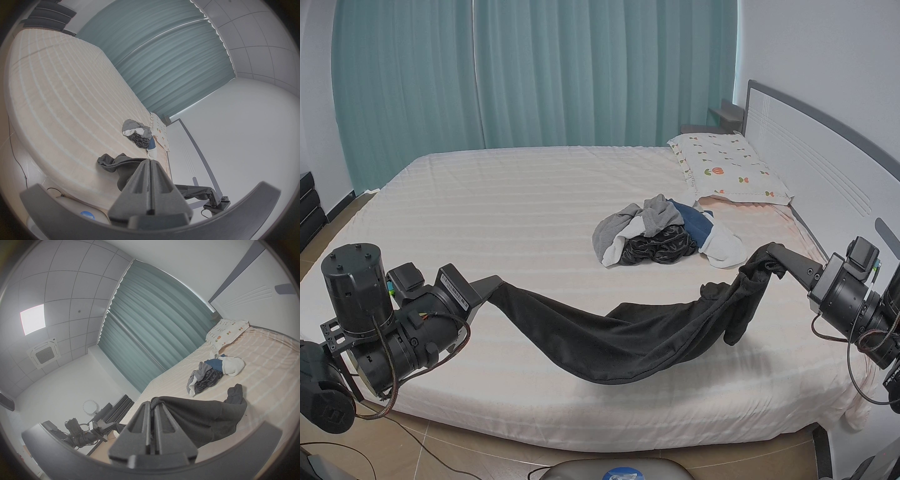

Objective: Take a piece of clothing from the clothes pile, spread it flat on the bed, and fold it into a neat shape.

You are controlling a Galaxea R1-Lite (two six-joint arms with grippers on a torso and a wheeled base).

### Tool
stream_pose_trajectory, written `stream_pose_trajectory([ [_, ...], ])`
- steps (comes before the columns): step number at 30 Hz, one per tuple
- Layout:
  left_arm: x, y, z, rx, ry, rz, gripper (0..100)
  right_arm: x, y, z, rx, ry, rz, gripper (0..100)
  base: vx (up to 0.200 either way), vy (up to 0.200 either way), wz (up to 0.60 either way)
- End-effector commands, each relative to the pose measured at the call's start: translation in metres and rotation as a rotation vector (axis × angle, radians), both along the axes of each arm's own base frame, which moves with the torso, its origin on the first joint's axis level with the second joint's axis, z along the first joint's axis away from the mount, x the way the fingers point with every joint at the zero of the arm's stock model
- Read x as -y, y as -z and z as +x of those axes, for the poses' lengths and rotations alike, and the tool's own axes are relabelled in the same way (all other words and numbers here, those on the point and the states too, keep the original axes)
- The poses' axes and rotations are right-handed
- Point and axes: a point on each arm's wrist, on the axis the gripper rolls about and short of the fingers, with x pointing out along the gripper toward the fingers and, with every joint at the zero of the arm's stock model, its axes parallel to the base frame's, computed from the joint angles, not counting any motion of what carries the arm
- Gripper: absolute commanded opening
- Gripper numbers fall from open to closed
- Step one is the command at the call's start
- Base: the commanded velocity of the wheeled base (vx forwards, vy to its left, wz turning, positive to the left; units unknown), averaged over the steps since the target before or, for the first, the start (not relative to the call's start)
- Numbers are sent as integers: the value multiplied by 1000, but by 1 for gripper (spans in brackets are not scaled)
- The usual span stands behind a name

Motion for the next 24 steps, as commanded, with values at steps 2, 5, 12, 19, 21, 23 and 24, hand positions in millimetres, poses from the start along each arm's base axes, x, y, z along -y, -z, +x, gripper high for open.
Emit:
stream_pose_trajectory([
  [2, 0, -1, 0, 2, -1, -2, 0, 0, 0, 1, -2, 2, 1, 0, 0, 200, 0],
  [5, 0, -1, 0, 2, -1, -2, 0, 0, 1, 1, -4, 2, 0, 0, 0, 200, 0],
  [12, 0, 0, 0, 1, -2, -1, 0, 0, 1, 1, -4, 2, 1, 0, 0, 200, 0],
  [19, 0, 0, 0, 1, -2, -1, 0, 0, 1, 1, -6, 0, 1, 0, 0, 200, 0],
  [21, 0, 0, 0, 1, -2, -1, 0, 0, 1, 1, -6, 0, 1, 0, 0, 200, 0],
  [23, 0, 0, 0, 0, -2, 0, 0, 0, 1, 1, -6, 0, 1, 0, 0, 200, 0],
  [24, 0, 0, 0, 1, -2, -1, 0, 0, 1, 1, -6, 0, 1, 0, 0, 200, 0],
])
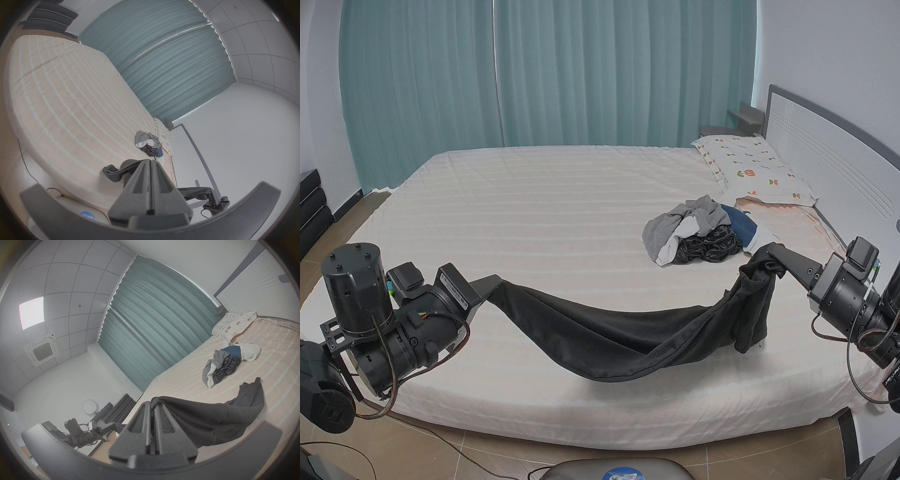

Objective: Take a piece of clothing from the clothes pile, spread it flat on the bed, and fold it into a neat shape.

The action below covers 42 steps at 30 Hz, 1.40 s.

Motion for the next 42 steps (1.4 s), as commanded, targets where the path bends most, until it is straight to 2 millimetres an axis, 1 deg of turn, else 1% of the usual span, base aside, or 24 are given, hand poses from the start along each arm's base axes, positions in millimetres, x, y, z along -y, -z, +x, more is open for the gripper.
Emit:
stream_pose_trajectory([
  [1, 0, 0, 0, -1, 1, 0, 0, 0, 0, 0, -2, -1, -1, 0, 0, 200, 0],
  [26, 0, 0, 0, -1, 1, 0, 0, -1, 4, 4, -18, 2, -5, 0, 0, 200, 0],
  [37, 0, 1, 0, -3, 0, 3, 0, 4, 4, 6, -17, 23, -5, 0, 0, 200, 0],
  [42, 1, 2, 1, -8, 0, 8, 0, 4, 4, 6, -17, 23, -5, 0, 0, 0, 0],
])
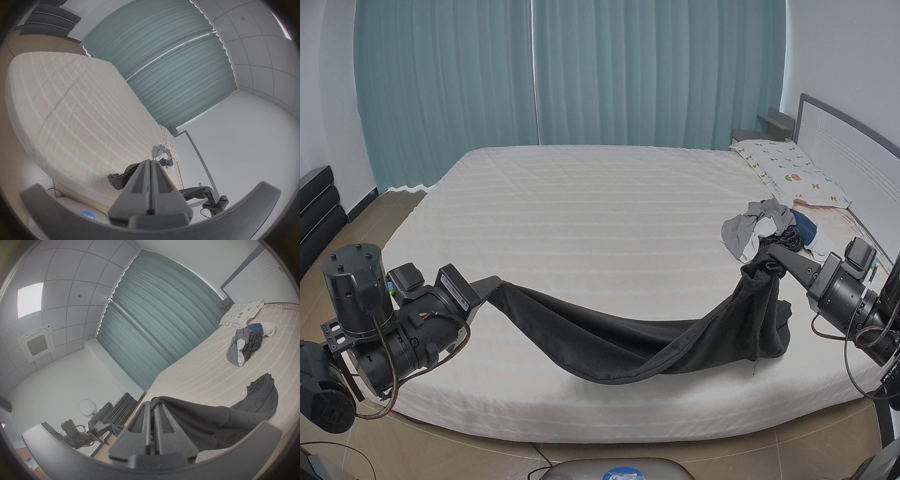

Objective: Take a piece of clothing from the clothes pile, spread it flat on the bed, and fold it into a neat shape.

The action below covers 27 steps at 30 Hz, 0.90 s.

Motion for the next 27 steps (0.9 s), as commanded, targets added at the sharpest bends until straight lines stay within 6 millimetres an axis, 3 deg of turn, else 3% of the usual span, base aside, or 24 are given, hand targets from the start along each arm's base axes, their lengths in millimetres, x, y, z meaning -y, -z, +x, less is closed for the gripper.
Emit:
stream_pose_trajectory([
  [1, 1, 1, 1, -5, -1, 3, 0, 0, 0, 0, -1, 0, 0, 0, 0, 0, 0],
  [13, 1, 3, 1, -9, 1, 5, 0, 0, 0, 0, 2, 2, -2, 0, 0, 0, 0],
  [27, 0, -8, -7, 31, 11, -10, 0, 3, -16, -17, 91, -9, 4, 0, -200, 0, 0],
])
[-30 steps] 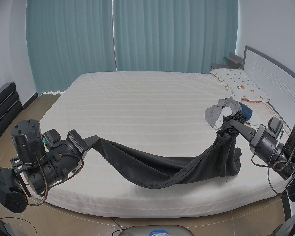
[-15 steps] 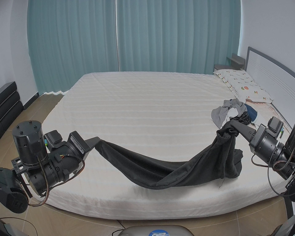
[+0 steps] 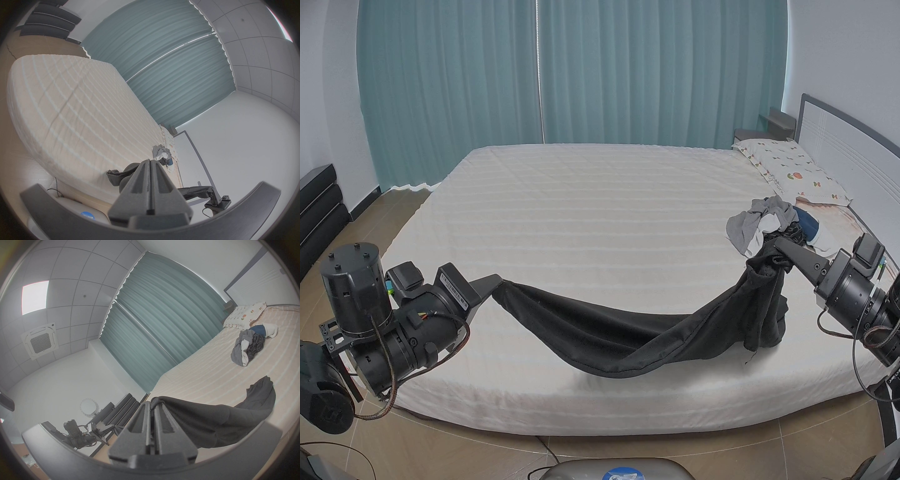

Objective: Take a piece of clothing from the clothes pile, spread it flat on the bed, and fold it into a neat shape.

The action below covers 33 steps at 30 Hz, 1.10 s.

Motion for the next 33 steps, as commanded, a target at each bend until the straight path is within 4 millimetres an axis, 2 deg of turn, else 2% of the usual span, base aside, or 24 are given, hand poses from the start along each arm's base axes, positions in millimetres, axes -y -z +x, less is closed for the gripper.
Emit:
stream_pose_trajectory([
  [1, -1, -9, -8, 33, 11, -18, 0, 1, -9, -12, 56, -14, 0, 0, -200, 0, 0],
  [7, -7, -25, -18, 101, 14, -35, 0, 3, -25, -33, 150, -45, 9, 0, -200, 0, 0],
  [11, -11, -51, -22, 206, 3, -56, 0, 9, -50, -51, 275, -53, 48, 0, 0, 0, 0],
  [12, -11, -53, -22, 210, 2, -58, 0, 9, -52, -51, 282, -52, 52, 0, 0, 0, 0],
  [13, -12, -66, -25, 243, 1, -76, 0, 14, -72, -59, 359, -42, 89, 0, 0, 0, 0],
  [14, -12, -67, -25, 244, 1, -77, 0, 14, -74, -59, 364, -41, 90, 0, 0, 0, 0],
  [16, -13, -92, -23, 256, -10, -80, 0, 23, -104, -71, 420, -10, 116, 0, 0, 0, 0],
  [17, -14, -95, -23, 256, -11, -80, 0, 25, -108, -72, 426, -7, 118, 0, 0, 0, 0],
  [19, -16, -122, -27, 250, -11, -77, 0, 34, -136, -88, 422, 10, 116, 0, 0, 0, 0],
  [22, -18, -144, -29, 264, -16, -84, 0, 40, -161, -97, 430, 29, 124, 0, 0, 0, 0],
  [23, -18, -144, -29, 264, -16, -84, 0, 40, -161, -97, 430, 29, 124, 0, 0, 0, 0],
  [24, -19, -155, -27, 272, -24, -88, 0, 44, -177, -98, 444, 62, 124, 0, 0, 0, 0],
  [25, -19, -158, -27, 272, -27, -87, 0, 46, -185, -96, 447, 81, 119, 0, 0, 0, 0],
  [28, -15, -154, -17, 227, -30, -62, 0, 45, -195, -75, 409, 132, 87, 0, 0, 0, 0],
  [29, -15, -154, -17, 227, -30, -62, 0, 45, -195, -75, 409, 132, 87, 0, 0, 0, 0],
  [31, -6, -141, 0, 176, -31, -33, 0, 43, -192, -48, 359, 171, 55, 0, 0, 0, 0],
  [32, -6, -141, 0, 176, -31, -33, 0, 43, -192, -48, 359, 171, 55, 0, 0, 0, 0],
  [33, -2, -134, 9, 148, -34, -20, 0, 42, -186, -26, 321, 197, 32, 0, 0, 0, 0],
])
